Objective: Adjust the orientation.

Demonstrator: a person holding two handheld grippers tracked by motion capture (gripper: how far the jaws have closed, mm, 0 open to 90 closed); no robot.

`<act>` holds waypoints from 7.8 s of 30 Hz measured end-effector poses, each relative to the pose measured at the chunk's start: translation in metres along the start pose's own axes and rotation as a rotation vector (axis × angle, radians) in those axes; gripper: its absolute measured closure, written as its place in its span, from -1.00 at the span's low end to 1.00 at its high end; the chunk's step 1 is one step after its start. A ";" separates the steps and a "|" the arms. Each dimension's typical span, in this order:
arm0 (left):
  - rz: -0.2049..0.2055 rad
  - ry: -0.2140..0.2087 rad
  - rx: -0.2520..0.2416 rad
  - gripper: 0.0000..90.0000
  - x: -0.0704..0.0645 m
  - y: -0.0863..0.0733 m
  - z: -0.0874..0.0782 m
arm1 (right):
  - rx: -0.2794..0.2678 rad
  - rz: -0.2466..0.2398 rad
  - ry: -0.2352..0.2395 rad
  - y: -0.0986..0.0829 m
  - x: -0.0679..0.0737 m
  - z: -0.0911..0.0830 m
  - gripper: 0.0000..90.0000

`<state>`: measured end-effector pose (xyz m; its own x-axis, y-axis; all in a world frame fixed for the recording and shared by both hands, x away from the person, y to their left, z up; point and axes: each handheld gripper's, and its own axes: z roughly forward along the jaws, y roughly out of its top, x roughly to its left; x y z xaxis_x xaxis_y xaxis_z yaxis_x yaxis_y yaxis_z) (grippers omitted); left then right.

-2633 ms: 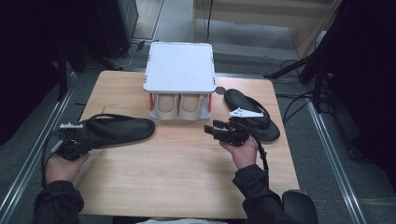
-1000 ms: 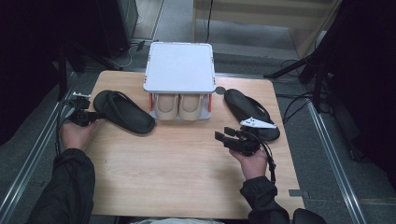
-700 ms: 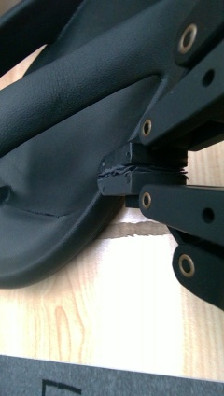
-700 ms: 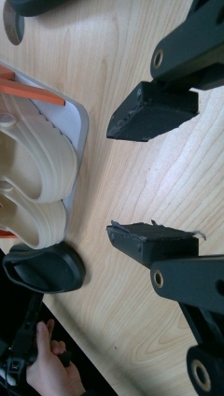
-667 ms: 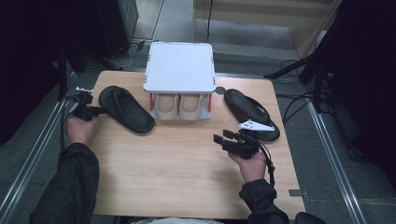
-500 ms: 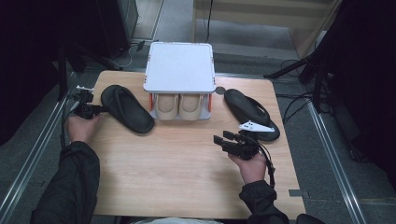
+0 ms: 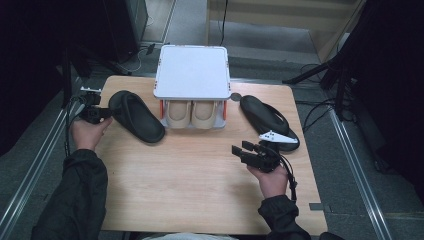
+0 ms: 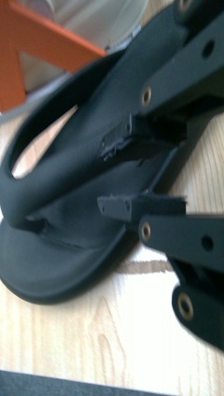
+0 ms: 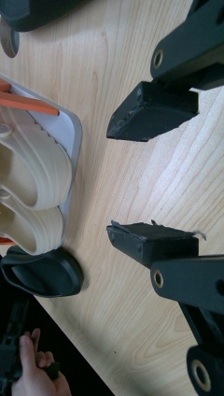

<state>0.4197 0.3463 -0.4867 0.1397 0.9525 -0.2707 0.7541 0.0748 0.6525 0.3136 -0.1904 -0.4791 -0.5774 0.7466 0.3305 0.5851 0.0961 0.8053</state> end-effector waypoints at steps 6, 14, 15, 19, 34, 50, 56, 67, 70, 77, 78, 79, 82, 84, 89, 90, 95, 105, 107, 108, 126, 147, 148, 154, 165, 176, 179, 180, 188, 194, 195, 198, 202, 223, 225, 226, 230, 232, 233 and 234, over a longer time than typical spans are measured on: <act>-0.010 0.000 0.021 0.16 -0.011 0.001 0.004 | 0.004 -0.001 -0.001 0.000 -0.001 0.001 0.05; -0.001 0.006 0.037 0.02 -0.021 0.000 0.015 | 0.002 0.004 -0.004 0.000 -0.001 -0.001 0.05; -0.004 0.005 0.038 0.01 -0.022 0.000 0.017 | 0.002 0.003 -0.005 0.000 -0.001 -0.001 0.05; 0.013 0.029 0.070 0.00 -0.023 -0.003 0.027 | 0.002 0.003 -0.007 -0.001 -0.002 -0.001 0.05; 0.008 0.076 0.059 0.09 -0.027 -0.003 0.045 | -0.003 0.001 -0.019 -0.002 -0.003 -0.004 0.05; 0.003 0.078 0.074 0.25 -0.028 0.000 0.046 | -0.004 0.004 -0.023 -0.002 -0.003 -0.006 0.05; -0.007 0.076 0.080 0.41 -0.025 0.001 0.043 | -0.006 0.001 -0.024 -0.002 -0.004 -0.006 0.05; -0.034 0.033 0.053 0.55 -0.023 0.003 0.037 | -0.006 0.001 -0.024 -0.002 -0.004 -0.006 0.05; -0.049 0.014 0.045 0.55 -0.021 0.004 0.033 | -0.003 0.000 -0.024 -0.002 -0.004 -0.006 0.05; -0.056 -0.003 0.028 0.56 -0.020 0.006 0.024 | -0.003 0.000 -0.021 -0.002 -0.004 -0.006 0.05; -0.056 -0.006 0.027 0.56 -0.020 0.007 0.022 | -0.003 0.000 -0.020 -0.002 -0.004 -0.006 0.05; -0.057 -0.010 0.025 0.56 -0.021 0.007 0.021 | -0.002 0.001 -0.021 -0.002 -0.004 -0.006 0.05; -0.049 -0.012 0.022 0.56 -0.022 0.008 0.015 | -0.003 0.001 -0.019 -0.002 -0.004 -0.006 0.05; -0.034 -0.007 0.025 0.56 -0.022 0.008 0.010 | -0.004 0.001 -0.019 -0.002 -0.005 -0.006 0.05; -0.008 -0.001 0.025 0.56 -0.025 0.008 0.000 | -0.004 0.002 -0.018 -0.001 -0.005 -0.006 0.05; -0.003 -0.002 0.023 0.56 -0.026 0.007 -0.002 | -0.004 0.002 -0.016 -0.001 -0.005 -0.006 0.05; 0.004 -0.027 0.029 0.56 -0.029 0.004 -0.012 | -0.001 0.002 -0.013 0.000 -0.005 -0.005 0.05; -0.013 -0.073 0.010 0.55 -0.037 -0.008 -0.031 | 0.002 -0.010 -0.003 0.004 -0.006 0.000 0.04; -0.008 -0.076 0.014 0.55 -0.039 -0.011 -0.034 | 0.005 -0.014 0.002 0.005 -0.005 0.002 0.04; -0.006 -0.076 0.014 0.55 -0.040 -0.012 -0.035 | 0.007 -0.014 0.002 0.006 -0.005 0.002 0.04; 0.054 -0.083 0.026 0.55 -0.068 -0.051 -0.060 | 0.012 -0.042 0.014 0.017 -0.004 0.016 0.03; 0.116 -0.218 0.035 0.55 -0.130 -0.100 -0.079 | 0.022 -0.064 0.026 0.028 -0.003 0.028 0.03; 0.123 -0.221 0.035 0.55 -0.133 -0.102 -0.078 | 0.021 -0.065 0.028 0.028 -0.002 0.028 0.03; 0.166 -0.247 0.065 0.55 -0.152 -0.112 -0.071 | 0.021 -0.067 0.029 0.029 -0.002 0.028 0.03; 0.234 -0.255 0.055 0.55 -0.180 -0.121 -0.053 | 0.013 -0.067 0.025 0.029 -0.004 0.026 0.03; 0.218 -0.244 0.096 0.55 -0.187 -0.129 -0.029 | 0.016 -0.068 0.028 0.029 -0.003 0.027 0.03; 0.207 -0.244 0.115 0.55 -0.191 -0.133 -0.022 | 0.017 -0.072 0.028 0.029 -0.003 0.027 0.03; 0.203 -0.247 0.116 0.55 -0.191 -0.133 -0.020 | 0.017 -0.072 0.028 0.029 -0.003 0.027 0.03; 0.211 -0.239 0.136 0.53 -0.195 -0.137 -0.015 | 0.010 -0.067 0.022 0.030 -0.004 0.025 0.03; 0.185 -0.258 0.133 0.41 -0.190 -0.134 -0.015 | 0.010 -0.067 0.022 0.030 -0.004 0.025 0.03; 0.173 -0.269 0.130 0.37 -0.189 -0.133 -0.017 | 0.010 -0.068 0.022 0.030 -0.004 0.025 0.03; 0.167 -0.282 0.122 0.30 -0.186 -0.130 -0.021 | 0.011 -0.066 0.021 0.030 -0.004 0.025 0.03; 0.181 -0.276 0.117 0.25 -0.183 -0.125 -0.029 | 0.009 -0.067 0.021 0.030 -0.004 0.024 0.03; 0.195 -0.267 0.142 0.04 -0.152 -0.106 -0.037 | 0.019 -0.060 0.004 0.028 -0.008 0.021 0.03; 0.190 -0.266 0.135 0.04 -0.148 -0.105 -0.038 | 0.020 -0.060 0.002 0.027 -0.008 0.020 0.03; 0.190 -0.266 0.135 0.03 -0.148 -0.105 -0.038 | 0.017 -0.060 0.000 0.027 -0.008 0.019 0.03; 0.187 -0.261 0.120 0.03 -0.143 -0.103 -0.040 | 0.018 -0.064 -0.008 0.027 -0.009 0.019 0.03; 0.184 -0.260 0.120 0.02 -0.140 -0.101 -0.040 | 0.018 -0.057 -0.018 0.026 -0.013 0.018 0.03; 0.184 -0.258 0.121 0.02 -0.139 -0.101 -0.040 | 0.020 -0.054 -0.021 0.026 -0.014 0.018 0.03; 0.186 -0.253 0.119 0.02 -0.138 -0.100 -0.040 | 0.020 -0.054 -0.021 0.026 -0.014 0.018 0.03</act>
<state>0.2993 0.2192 -0.4867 0.4258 0.8419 -0.3316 0.7683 -0.1429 0.6239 0.3469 -0.1862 -0.4719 -0.5964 0.7537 0.2760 0.5645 0.1493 0.8118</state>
